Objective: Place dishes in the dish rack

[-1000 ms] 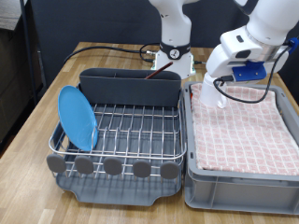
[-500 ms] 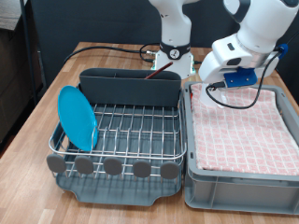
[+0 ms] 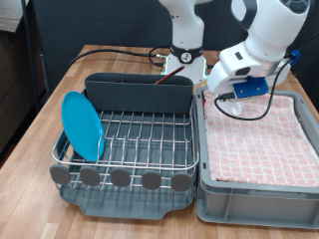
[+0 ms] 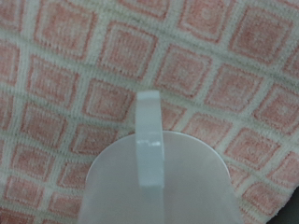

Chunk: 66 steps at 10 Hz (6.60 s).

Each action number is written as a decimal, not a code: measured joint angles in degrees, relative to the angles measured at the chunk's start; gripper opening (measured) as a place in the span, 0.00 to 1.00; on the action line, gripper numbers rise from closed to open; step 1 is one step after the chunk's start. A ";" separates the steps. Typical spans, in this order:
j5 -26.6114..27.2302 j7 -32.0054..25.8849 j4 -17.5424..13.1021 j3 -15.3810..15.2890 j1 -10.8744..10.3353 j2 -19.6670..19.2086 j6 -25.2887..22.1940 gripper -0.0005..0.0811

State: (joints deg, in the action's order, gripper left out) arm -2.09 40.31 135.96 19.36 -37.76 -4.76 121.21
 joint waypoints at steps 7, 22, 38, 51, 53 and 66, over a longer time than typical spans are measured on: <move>3.76 -2.89 1.21 0.79 0.03 -1.94 3.70 0.99; 4.43 -0.93 -1.07 2.52 0.05 0.58 -1.92 0.09; -2.34 3.01 -12.05 10.47 3.10 1.77 6.26 0.09; 10.24 -2.09 -33.41 10.79 8.09 -18.02 10.80 0.09; 12.24 -2.07 -36.86 10.17 9.28 -21.39 10.76 0.09; 15.55 -0.74 -46.17 8.22 14.93 -32.13 7.42 0.09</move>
State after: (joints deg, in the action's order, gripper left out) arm 13.46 39.57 89.79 27.58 -22.83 -36.89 128.63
